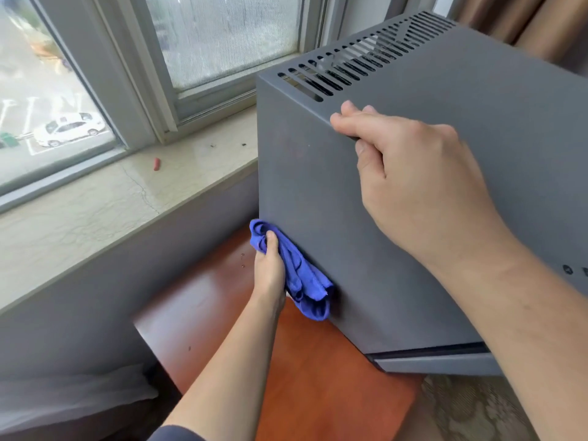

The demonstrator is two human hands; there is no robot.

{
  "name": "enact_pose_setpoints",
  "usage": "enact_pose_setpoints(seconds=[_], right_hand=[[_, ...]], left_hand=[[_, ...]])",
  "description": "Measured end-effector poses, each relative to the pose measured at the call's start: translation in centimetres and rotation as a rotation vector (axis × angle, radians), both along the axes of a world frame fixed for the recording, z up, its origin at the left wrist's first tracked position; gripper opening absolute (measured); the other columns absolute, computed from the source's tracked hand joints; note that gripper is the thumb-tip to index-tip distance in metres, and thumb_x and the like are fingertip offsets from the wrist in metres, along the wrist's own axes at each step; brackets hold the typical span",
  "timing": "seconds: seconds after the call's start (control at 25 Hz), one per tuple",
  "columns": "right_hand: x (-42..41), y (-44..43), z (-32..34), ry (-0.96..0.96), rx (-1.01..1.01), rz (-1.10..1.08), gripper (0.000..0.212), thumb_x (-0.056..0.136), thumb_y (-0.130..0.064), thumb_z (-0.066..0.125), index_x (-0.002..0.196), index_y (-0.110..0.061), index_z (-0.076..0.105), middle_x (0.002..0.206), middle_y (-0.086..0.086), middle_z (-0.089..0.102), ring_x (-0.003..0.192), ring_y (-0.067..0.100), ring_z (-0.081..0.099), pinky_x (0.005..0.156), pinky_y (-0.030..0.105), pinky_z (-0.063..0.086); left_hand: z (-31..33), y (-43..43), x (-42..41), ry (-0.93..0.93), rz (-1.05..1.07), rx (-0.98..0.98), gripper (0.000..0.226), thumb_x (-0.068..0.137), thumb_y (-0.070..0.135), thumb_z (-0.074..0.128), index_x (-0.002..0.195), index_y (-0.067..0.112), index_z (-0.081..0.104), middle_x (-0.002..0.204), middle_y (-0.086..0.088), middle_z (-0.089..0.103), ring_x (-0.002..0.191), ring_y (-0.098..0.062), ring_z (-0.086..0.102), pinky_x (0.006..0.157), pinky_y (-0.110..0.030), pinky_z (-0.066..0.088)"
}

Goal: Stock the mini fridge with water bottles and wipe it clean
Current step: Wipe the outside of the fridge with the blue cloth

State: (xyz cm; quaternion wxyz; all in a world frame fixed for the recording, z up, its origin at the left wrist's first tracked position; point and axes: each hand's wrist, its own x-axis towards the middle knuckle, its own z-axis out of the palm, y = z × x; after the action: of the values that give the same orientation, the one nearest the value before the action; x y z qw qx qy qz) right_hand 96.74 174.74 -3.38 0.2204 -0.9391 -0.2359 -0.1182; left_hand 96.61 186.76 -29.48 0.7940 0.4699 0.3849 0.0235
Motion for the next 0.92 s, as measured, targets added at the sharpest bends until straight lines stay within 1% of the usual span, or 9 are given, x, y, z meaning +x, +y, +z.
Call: enact_pose_setpoints(seconds=[0.12, 0.2, 0.32, 0.44, 0.6, 0.68, 0.76, 0.84, 0.92], right_hand=[[0.0, 0.0, 0.1, -0.006, 0.001, 0.003, 0.045, 0.101, -0.004, 0.047, 0.136, -0.025, 0.065, 0.144, -0.011, 0.059, 0.139, 0.004, 0.047, 0.097, -0.001, 0.024], [-0.1, 0.0, 0.2, -0.003, 0.009, 0.006, 0.045, 0.1, -0.002, 0.048, 0.135, -0.024, 0.065, 0.144, -0.01, 0.059, 0.139, 0.005, 0.047, 0.102, 0.005, 0.027], [0.0, 0.0, 0.3, 0.008, 0.004, 0.015, 0.045, 0.101, -0.004, 0.048, 0.136, -0.025, 0.065, 0.145, -0.01, 0.059, 0.14, 0.005, 0.047, 0.104, 0.01, 0.028], [0.1, -0.1, 0.5, 0.019, 0.011, 0.017, 0.044, 0.102, -0.007, 0.047, 0.136, -0.029, 0.064, 0.145, -0.013, 0.058, 0.14, 0.003, 0.046, 0.104, 0.007, 0.027], [0.2, -0.2, 0.3, 0.024, 0.02, 0.031, 0.044, 0.102, -0.005, 0.048, 0.136, -0.026, 0.065, 0.145, -0.011, 0.058, 0.141, 0.005, 0.046, 0.106, 0.011, 0.028], [0.3, -0.3, 0.3, 0.028, 0.02, 0.038, 0.045, 0.101, -0.003, 0.048, 0.137, -0.025, 0.064, 0.146, -0.01, 0.058, 0.141, 0.006, 0.046, 0.106, 0.01, 0.027], [0.4, -0.3, 0.2, 0.037, 0.016, 0.038, 0.046, 0.1, -0.002, 0.048, 0.137, -0.025, 0.064, 0.146, -0.009, 0.057, 0.141, 0.006, 0.046, 0.105, 0.008, 0.026], [0.4, -0.3, 0.2, 0.036, 0.014, 0.028, 0.049, 0.098, 0.0, 0.049, 0.137, -0.026, 0.064, 0.146, -0.011, 0.057, 0.141, 0.006, 0.046, 0.104, 0.009, 0.026], [0.4, -0.3, 0.2, 0.029, 0.016, 0.021, 0.051, 0.096, 0.002, 0.05, 0.136, -0.026, 0.064, 0.146, -0.011, 0.058, 0.141, 0.007, 0.047, 0.103, 0.011, 0.027]], left_hand=[[6.8, 0.4, 0.0, -0.209, 0.039, 0.263, 0.026, 0.104, 0.045, 0.049, 0.114, 0.028, 0.066, 0.114, 0.011, 0.074, 0.11, -0.006, 0.068, 0.103, -0.031, 0.05], [11.7, 0.1, -0.1, -0.373, 0.05, 0.394, 0.023, 0.106, 0.038, 0.049, 0.115, 0.026, 0.066, 0.114, 0.012, 0.073, 0.109, -0.001, 0.066, 0.098, -0.025, 0.05], [16.0, -0.3, -0.3, -0.532, 0.02, 0.567, 0.027, 0.105, 0.035, 0.05, 0.119, 0.016, 0.063, 0.116, 0.003, 0.071, 0.104, -0.001, 0.063, 0.091, -0.018, 0.049], [16.2, -0.2, -0.2, -0.599, -0.015, 0.675, 0.033, 0.101, 0.035, 0.051, 0.12, 0.01, 0.06, 0.115, -0.007, 0.067, 0.104, -0.007, 0.062, 0.089, -0.02, 0.049], [15.6, -0.4, 0.2, -0.56, 0.064, 0.665, 0.034, 0.102, 0.037, 0.048, 0.126, 0.015, 0.06, 0.12, 0.005, 0.068, 0.11, -0.002, 0.062, 0.095, -0.021, 0.048], [15.8, -0.2, 0.9, -0.484, 0.123, 0.648, 0.024, 0.105, 0.036, 0.049, 0.119, 0.022, 0.062, 0.113, 0.01, 0.069, 0.103, 0.004, 0.062, 0.09, -0.02, 0.048], [15.2, 1.0, 2.1, -0.333, 0.186, 0.585, 0.022, 0.105, 0.039, 0.048, 0.106, 0.025, 0.065, 0.1, 0.014, 0.071, 0.089, 0.008, 0.063, 0.081, -0.023, 0.047], [13.5, 2.5, 3.1, -0.195, 0.171, 0.516, 0.03, 0.104, 0.046, 0.046, 0.102, 0.024, 0.067, 0.098, 0.01, 0.071, 0.09, -0.002, 0.066, 0.082, -0.028, 0.049], [11.2, 3.0, 3.2, -0.078, 0.117, 0.47, 0.037, 0.102, 0.05, 0.044, 0.112, 0.022, 0.067, 0.106, 0.005, 0.071, 0.101, -0.016, 0.067, 0.091, -0.034, 0.051]])
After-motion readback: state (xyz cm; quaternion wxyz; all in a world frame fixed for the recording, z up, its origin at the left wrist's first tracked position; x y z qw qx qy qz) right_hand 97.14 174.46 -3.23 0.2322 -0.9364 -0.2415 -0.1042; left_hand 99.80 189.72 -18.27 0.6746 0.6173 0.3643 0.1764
